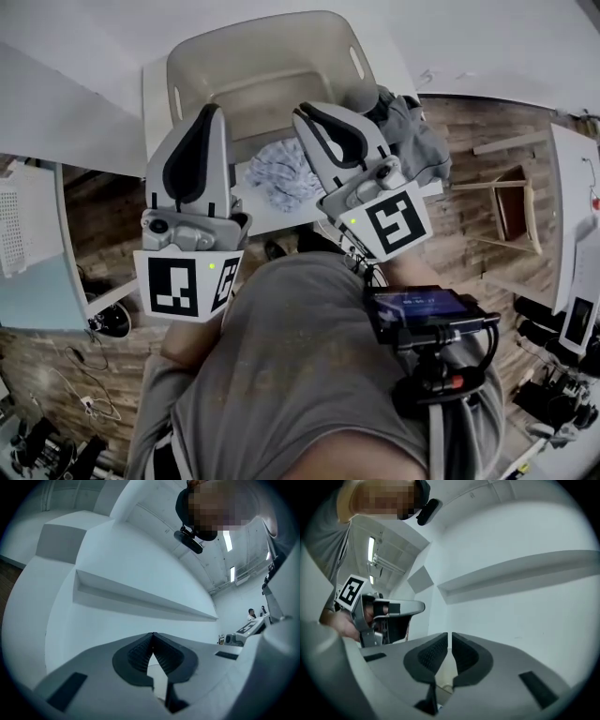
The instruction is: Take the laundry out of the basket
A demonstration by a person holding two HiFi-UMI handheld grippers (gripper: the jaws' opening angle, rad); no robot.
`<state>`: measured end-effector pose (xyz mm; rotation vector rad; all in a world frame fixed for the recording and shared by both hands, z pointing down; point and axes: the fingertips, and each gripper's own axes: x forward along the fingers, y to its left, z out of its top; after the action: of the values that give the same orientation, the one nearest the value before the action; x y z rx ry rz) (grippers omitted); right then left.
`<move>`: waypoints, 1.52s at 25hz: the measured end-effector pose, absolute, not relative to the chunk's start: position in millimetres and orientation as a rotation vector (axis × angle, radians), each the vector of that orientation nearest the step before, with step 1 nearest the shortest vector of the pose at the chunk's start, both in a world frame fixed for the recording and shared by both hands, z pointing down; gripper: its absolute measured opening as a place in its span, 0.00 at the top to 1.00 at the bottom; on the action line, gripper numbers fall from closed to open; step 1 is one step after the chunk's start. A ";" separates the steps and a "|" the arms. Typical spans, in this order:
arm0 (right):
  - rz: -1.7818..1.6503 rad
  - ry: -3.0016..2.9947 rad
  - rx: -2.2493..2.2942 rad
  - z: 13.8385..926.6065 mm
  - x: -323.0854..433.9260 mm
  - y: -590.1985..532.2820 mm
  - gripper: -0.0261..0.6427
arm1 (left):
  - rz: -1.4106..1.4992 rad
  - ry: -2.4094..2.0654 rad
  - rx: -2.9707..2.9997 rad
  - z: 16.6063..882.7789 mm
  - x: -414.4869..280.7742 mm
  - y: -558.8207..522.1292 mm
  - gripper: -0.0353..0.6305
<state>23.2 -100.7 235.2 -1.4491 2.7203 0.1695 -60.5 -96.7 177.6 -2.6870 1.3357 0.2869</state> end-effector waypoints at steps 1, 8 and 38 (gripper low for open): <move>0.160 2.708 -1.444 227.9 21.7 -102.2 0.92 | 0.289 1.331 -2.685 176.9 -59.2 -97.1 0.94; 0.176 2.677 -1.431 201.6 6.8 -115.5 0.94 | 0.307 1.298 -2.683 174.6 -47.6 -100.4 0.94; 0.210 2.693 -1.401 198.1 -4.8 -112.9 0.95 | 0.303 1.289 -2.702 181.4 -44.2 -100.1 0.94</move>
<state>-4.8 -112.9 198.1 -1.4008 2.6929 0.2099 -44.2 -100.1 181.4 -2.7021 1.2890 0.3034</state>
